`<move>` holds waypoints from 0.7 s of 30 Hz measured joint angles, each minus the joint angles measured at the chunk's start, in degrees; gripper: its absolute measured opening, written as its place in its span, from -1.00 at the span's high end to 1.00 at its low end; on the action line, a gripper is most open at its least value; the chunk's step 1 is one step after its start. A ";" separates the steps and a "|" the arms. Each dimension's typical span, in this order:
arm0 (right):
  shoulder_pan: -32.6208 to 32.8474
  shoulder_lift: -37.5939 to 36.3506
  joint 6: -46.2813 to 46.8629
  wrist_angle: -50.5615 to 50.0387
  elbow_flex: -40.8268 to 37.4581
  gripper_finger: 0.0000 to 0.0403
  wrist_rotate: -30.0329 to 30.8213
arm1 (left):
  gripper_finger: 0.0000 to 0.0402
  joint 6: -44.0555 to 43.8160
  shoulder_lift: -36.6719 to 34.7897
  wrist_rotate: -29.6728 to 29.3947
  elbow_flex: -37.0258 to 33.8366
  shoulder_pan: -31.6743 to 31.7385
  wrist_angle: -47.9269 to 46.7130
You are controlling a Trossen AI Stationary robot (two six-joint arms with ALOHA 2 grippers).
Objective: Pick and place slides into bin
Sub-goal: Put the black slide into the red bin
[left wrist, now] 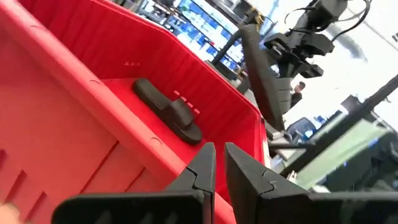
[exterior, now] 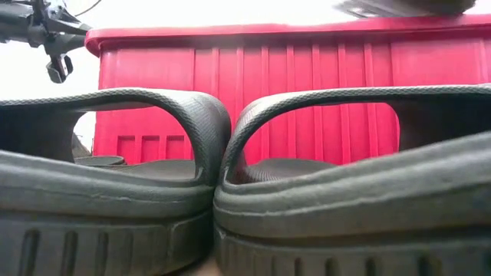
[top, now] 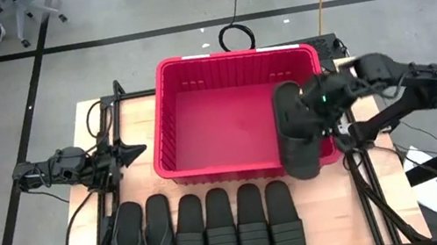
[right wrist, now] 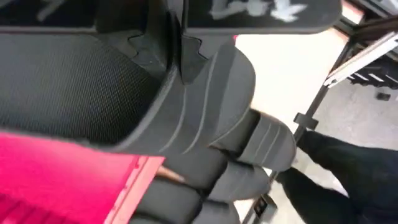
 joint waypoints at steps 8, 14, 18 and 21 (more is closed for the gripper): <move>-18.17 0.31 -14.80 4.95 -0.09 0.99 -4.89 | 0.85 -3.16 0.00 -7.00 0.00 0.00 0.00; -28.73 4.31 -17.05 12.79 -0.04 0.99 -15.25 | 0.85 -0.05 0.00 -8.49 0.00 0.00 -0.09; -31.60 10.63 -19.47 13.21 -0.04 0.99 -16.85 | 0.85 4.40 0.00 -9.65 0.00 -0.01 -0.09; -32.29 15.82 -21.94 11.90 -0.09 0.99 -17.04 | 0.85 6.97 0.00 -9.72 0.00 0.00 -0.13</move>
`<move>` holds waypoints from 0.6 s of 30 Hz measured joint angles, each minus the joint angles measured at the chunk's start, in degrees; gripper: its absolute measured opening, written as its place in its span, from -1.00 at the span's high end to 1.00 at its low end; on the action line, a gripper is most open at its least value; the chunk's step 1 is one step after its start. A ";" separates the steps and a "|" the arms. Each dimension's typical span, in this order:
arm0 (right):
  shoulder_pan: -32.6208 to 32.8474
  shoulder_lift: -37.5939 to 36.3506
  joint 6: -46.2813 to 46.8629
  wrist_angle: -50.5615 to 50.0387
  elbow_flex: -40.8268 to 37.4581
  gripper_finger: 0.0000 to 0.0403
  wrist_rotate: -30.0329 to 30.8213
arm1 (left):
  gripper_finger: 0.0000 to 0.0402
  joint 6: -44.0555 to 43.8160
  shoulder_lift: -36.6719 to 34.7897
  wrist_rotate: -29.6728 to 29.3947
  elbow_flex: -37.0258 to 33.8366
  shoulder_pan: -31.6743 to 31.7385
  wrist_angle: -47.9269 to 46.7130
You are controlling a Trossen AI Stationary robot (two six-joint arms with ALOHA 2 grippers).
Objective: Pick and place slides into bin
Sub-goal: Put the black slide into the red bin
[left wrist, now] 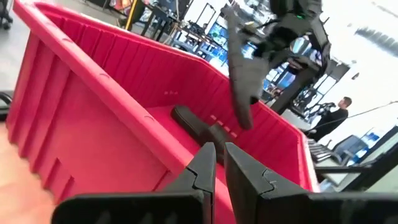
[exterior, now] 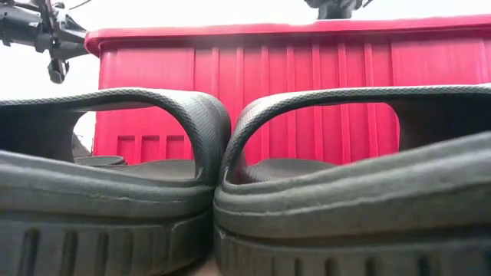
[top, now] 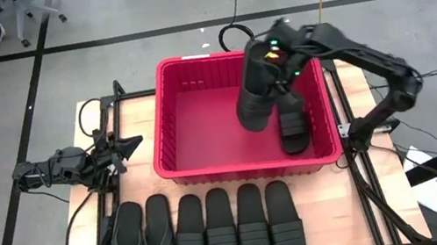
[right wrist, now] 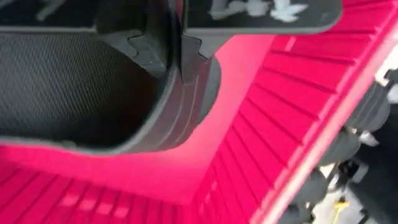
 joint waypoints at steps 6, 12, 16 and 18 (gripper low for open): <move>-0.31 7.39 -1.50 -6.21 0.00 0.98 -2.75 | 0.85 2.61 0.00 1.07 0.00 -0.01 -3.43; -0.36 12.56 -7.55 -11.02 0.00 0.99 -2.83 | 0.85 2.70 0.02 1.09 0.00 0.01 -9.89; -1.34 15.87 -8.41 -8.20 0.00 0.99 -3.34 | 0.85 2.45 0.02 0.50 0.00 0.00 -10.07; -1.80 17.45 -8.53 -6.67 0.00 0.99 -4.25 | 0.85 2.14 0.01 0.46 0.00 0.01 -9.19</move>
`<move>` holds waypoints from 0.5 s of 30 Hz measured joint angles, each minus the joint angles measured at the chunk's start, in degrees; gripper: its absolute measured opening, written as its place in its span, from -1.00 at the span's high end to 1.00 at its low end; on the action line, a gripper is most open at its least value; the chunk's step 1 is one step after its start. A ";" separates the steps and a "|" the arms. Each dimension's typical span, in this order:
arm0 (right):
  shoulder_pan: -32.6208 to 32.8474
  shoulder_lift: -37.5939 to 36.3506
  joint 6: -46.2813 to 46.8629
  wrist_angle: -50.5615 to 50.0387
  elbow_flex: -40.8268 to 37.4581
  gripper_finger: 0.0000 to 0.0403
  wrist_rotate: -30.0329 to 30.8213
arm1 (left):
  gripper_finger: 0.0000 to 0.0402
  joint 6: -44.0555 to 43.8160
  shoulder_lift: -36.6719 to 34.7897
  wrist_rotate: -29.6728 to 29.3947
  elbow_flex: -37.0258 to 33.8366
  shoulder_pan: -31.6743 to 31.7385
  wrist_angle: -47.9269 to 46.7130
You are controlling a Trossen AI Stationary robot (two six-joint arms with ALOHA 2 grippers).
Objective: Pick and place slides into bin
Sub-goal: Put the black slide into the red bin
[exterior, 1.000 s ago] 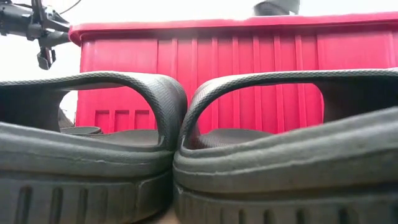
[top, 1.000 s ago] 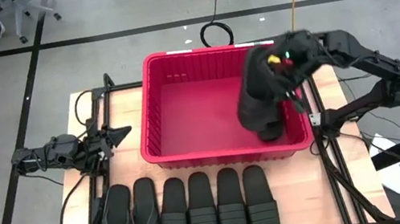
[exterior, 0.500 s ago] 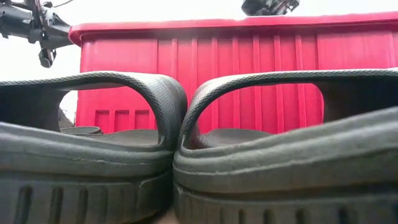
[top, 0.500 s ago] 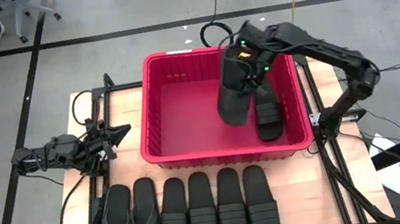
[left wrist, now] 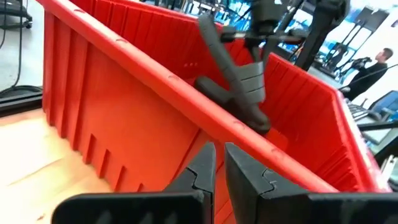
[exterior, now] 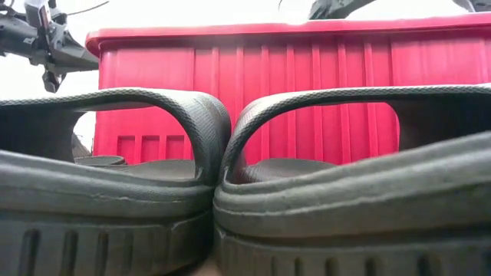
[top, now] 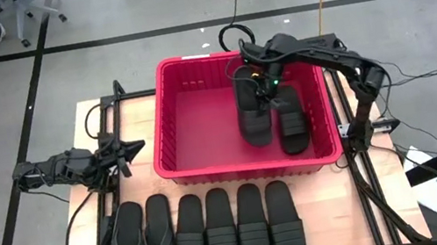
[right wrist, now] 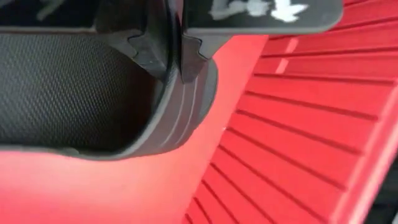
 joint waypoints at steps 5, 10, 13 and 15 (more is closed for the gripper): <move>-1.22 3.32 -0.25 3.13 0.00 0.98 -1.71 | 0.85 -0.10 -0.01 -0.73 0.00 0.00 0.86; -2.34 5.80 -4.05 2.34 -2.08 0.98 -6.71 | 0.85 -0.33 0.00 -3.78 0.01 0.02 1.13; -3.00 6.37 -4.33 2.37 -5.35 0.98 -4.33 | 0.85 -0.31 -0.01 -3.97 0.00 0.02 2.25; -3.80 6.32 -4.29 2.30 -7.82 0.98 -4.05 | 0.85 -0.34 0.00 -3.99 0.00 0.02 2.39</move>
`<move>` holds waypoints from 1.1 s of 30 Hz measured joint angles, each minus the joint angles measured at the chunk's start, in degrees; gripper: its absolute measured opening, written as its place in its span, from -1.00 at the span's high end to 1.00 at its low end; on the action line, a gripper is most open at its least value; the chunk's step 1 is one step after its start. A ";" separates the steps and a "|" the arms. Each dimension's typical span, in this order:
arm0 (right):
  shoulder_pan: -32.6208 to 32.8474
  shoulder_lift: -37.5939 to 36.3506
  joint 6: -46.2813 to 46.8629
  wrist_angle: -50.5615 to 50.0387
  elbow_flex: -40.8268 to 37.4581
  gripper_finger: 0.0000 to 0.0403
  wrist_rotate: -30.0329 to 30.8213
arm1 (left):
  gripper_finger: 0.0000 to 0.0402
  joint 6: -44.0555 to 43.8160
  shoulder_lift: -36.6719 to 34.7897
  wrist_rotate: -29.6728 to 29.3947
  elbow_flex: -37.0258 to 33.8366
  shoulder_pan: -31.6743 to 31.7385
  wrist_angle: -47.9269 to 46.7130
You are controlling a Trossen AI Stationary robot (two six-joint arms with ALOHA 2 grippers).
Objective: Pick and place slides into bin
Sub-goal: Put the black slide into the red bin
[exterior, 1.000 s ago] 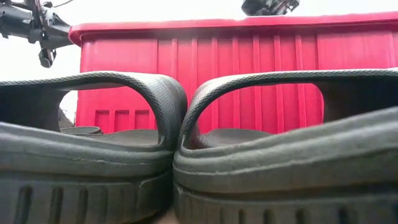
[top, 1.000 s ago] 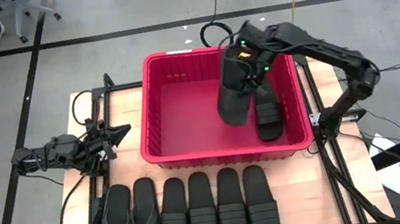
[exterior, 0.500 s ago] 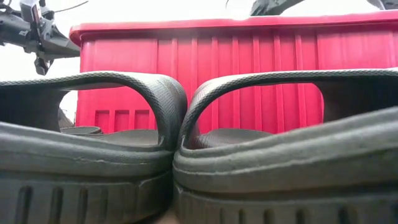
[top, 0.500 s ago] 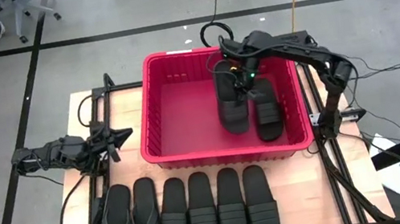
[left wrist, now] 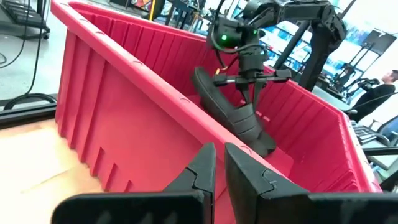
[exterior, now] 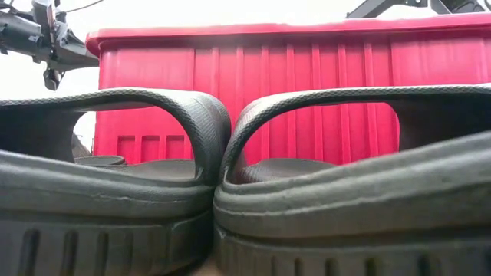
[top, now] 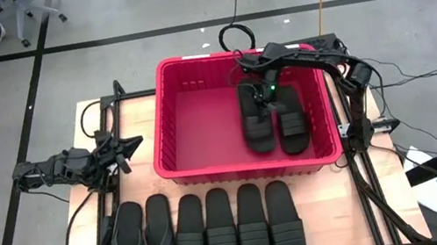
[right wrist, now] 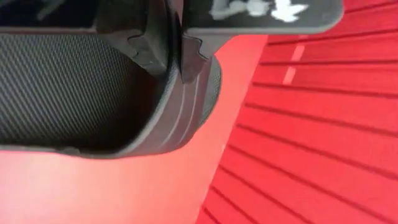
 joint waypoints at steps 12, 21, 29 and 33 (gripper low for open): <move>-2.65 -0.05 4.60 2.48 -6.09 0.98 0.14 | 0.85 -0.07 0.00 -1.96 0.00 0.02 0.02; -4.34 -0.18 5.77 4.27 -8.52 0.98 0.91 | 0.85 -0.07 0.00 -2.51 0.00 0.02 0.02; -4.95 -0.17 6.00 4.29 -8.90 0.96 0.96 | 0.85 -1.33 -0.02 -0.96 0.00 0.02 0.09; -4.95 -0.17 6.01 4.26 -8.92 0.80 1.25 | 0.85 -1.42 0.00 0.15 0.00 0.02 0.09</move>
